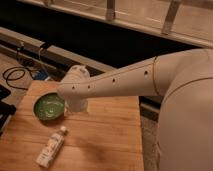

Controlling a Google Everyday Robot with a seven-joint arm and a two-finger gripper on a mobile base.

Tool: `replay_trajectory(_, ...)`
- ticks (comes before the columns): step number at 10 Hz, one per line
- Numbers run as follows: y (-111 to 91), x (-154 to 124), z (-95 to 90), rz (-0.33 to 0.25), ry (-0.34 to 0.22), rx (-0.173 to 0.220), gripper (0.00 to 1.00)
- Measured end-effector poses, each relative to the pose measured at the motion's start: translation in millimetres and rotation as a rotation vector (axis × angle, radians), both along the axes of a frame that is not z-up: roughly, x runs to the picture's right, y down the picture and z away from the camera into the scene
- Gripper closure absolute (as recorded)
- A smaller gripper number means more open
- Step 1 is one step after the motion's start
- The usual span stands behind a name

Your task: Place the bottle in the ceramic bowl

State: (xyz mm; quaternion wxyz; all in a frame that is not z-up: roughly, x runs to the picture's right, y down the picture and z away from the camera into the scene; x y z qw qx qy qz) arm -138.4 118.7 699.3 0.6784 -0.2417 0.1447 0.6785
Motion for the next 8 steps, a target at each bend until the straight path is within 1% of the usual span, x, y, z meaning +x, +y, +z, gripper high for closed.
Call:
replay_trajectory(3,-0.2,1.3,0.3,0.002,0.002,0.000,0.35)
replay_trajectory(4,1.2,-0.3,1.7,-0.002,-0.010,-0.009,0.35)
replay_trajectory(5,3.3,-1.8,5.0,-0.013,-0.036,-0.029,0.35)
replay_trajectory(6,7.3,-9.6,10.7,-0.032,-0.062,-0.046,0.35)
replay_trajectory(8,9.3,-41.7,18.4,-0.095,-0.125,-0.057,0.35)
